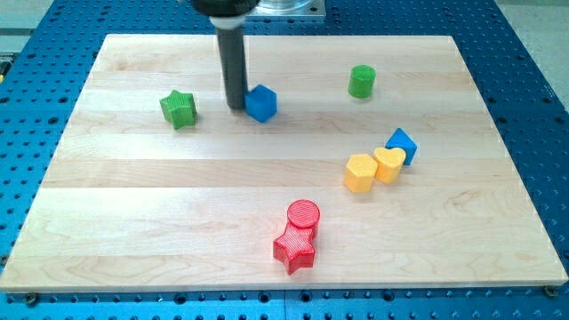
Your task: Place the cube top of the red circle
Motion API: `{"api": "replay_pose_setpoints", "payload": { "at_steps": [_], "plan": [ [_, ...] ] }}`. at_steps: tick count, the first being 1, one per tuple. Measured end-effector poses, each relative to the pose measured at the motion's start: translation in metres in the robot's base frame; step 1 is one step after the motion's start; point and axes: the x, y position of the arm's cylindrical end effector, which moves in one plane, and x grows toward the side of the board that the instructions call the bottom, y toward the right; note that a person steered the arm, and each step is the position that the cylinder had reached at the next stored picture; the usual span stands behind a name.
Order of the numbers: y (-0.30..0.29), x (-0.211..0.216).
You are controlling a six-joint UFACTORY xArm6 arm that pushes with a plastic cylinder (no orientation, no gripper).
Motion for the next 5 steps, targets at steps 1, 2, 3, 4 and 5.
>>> {"api": "replay_pose_setpoints", "payload": {
  "at_steps": [1, 2, 3, 4, 5],
  "plan": [
    [0.037, 0.043],
    [-0.04, -0.002],
    [-0.006, -0.043],
    [0.049, -0.041],
    [0.043, 0.067]
  ]
}}
